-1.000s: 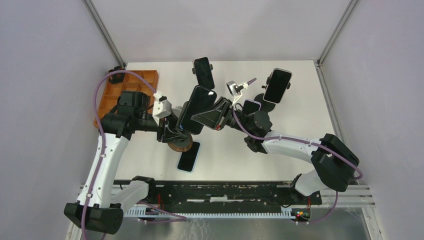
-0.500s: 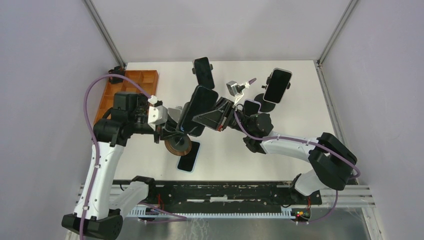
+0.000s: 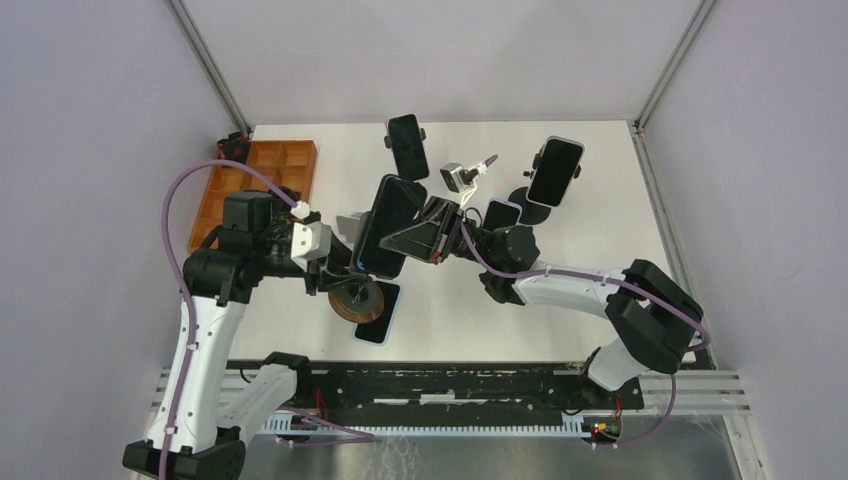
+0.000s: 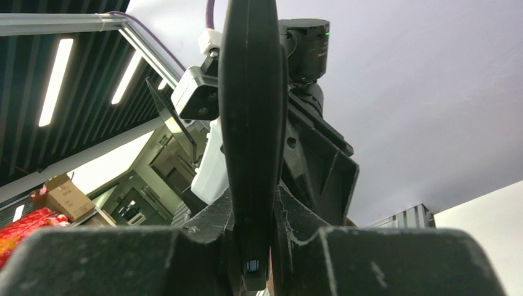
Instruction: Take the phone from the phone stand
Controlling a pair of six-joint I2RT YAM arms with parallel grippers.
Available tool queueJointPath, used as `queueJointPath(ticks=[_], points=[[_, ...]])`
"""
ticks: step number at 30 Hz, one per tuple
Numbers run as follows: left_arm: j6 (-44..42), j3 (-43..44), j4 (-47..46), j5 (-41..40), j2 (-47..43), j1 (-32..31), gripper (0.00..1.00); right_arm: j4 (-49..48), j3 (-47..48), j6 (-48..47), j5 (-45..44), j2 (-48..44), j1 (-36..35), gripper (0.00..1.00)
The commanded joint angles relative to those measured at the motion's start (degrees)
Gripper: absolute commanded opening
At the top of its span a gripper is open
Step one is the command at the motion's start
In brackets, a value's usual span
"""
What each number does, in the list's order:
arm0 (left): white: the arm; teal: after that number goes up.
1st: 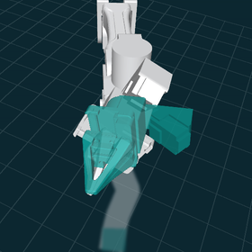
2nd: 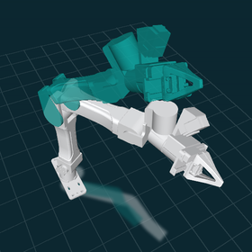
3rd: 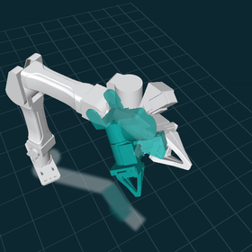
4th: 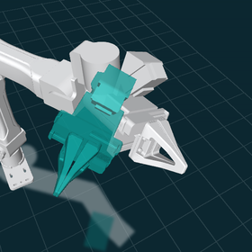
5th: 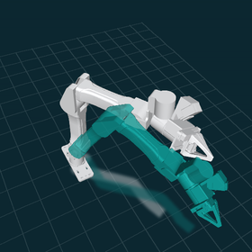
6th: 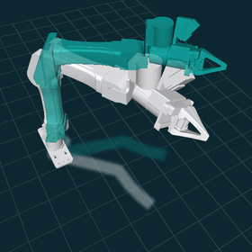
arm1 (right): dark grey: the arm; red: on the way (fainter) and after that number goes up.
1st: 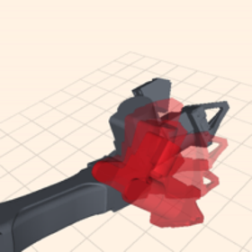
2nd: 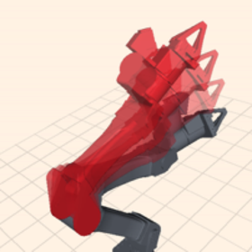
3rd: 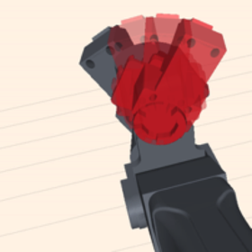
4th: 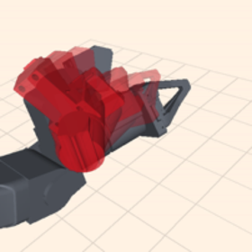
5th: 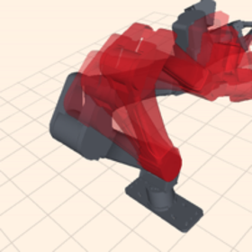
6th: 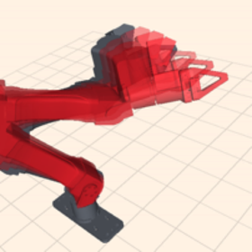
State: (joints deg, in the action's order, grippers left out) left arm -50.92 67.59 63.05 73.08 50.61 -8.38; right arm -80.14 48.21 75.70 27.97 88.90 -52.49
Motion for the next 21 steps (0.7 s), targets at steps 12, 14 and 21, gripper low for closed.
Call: queueJointPath(ticks=[12,14,21], points=[[-1.24,-0.84,-1.32,1.99,1.22,0.05,0.10,-13.62,3.60,-0.05,-1.69,-2.88,-2.53,0.00],[-2.45,-0.35,-1.26,1.01,0.57,0.04,0.06,-11.68,3.03,-0.82,-1.51,-3.63,-2.02,0.10],[-9.85,0.97,3.27,-1.37,-0.85,0.03,0.02,-6.97,-1.50,-1.57,-3.47,-6.49,2.61,0.34]])
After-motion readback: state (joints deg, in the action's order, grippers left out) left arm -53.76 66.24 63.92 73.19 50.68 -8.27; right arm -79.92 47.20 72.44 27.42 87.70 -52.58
